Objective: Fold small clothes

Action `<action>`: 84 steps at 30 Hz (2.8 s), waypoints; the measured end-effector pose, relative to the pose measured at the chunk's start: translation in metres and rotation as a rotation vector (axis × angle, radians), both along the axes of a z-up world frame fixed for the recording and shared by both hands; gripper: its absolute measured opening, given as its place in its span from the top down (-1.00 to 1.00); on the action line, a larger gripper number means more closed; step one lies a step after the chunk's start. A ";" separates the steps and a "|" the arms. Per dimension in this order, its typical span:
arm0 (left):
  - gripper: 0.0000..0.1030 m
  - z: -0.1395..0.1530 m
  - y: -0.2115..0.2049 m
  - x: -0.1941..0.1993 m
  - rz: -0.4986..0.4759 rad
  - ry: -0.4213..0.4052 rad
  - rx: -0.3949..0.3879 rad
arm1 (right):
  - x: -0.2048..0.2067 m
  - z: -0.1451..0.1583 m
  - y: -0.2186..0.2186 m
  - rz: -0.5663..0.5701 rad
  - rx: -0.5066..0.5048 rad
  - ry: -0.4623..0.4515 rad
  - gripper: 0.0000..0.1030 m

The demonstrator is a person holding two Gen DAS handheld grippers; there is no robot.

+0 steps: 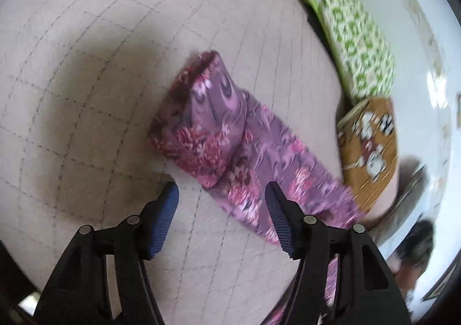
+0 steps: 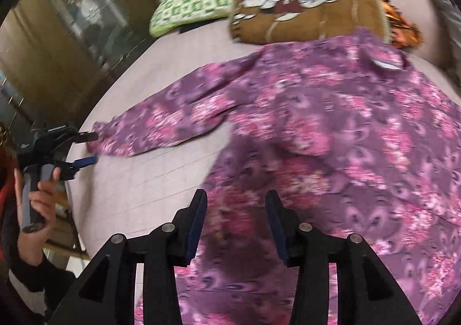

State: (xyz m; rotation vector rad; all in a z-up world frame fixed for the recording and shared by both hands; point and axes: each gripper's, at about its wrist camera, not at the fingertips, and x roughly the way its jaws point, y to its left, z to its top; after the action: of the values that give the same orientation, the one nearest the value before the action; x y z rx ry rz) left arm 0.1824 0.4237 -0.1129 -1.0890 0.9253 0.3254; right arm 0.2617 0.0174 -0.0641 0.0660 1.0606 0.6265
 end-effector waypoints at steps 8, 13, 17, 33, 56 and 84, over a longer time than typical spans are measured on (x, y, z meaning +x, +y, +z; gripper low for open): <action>0.73 0.000 -0.002 0.035 0.031 -0.032 0.033 | 0.004 -0.006 0.001 0.003 0.034 0.032 0.15; 0.77 0.017 -0.028 0.043 -0.001 -0.062 0.065 | 0.028 -0.006 -0.008 -0.037 0.033 0.007 0.14; 0.77 0.052 -0.059 0.046 -0.051 -0.155 0.083 | 0.037 -0.007 -0.021 -0.071 0.077 0.021 0.11; 0.77 0.110 -0.296 0.164 -0.452 -0.228 0.126 | 0.043 -0.005 -0.190 -0.368 0.133 0.032 0.11; 0.15 0.097 -0.489 0.170 -0.805 -0.116 0.185 | 0.058 -0.057 -0.292 -0.424 0.139 0.064 0.10; -0.15 0.055 -0.310 0.112 -0.425 -0.088 0.032 | 0.089 0.011 -0.336 -0.612 0.330 -0.085 0.95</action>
State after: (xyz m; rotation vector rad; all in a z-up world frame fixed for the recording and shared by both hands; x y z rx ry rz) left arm 0.2949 0.1132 -0.0581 -0.8442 1.0410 -0.0574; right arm 0.3507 -0.3182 -0.0533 0.6228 0.7871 0.2362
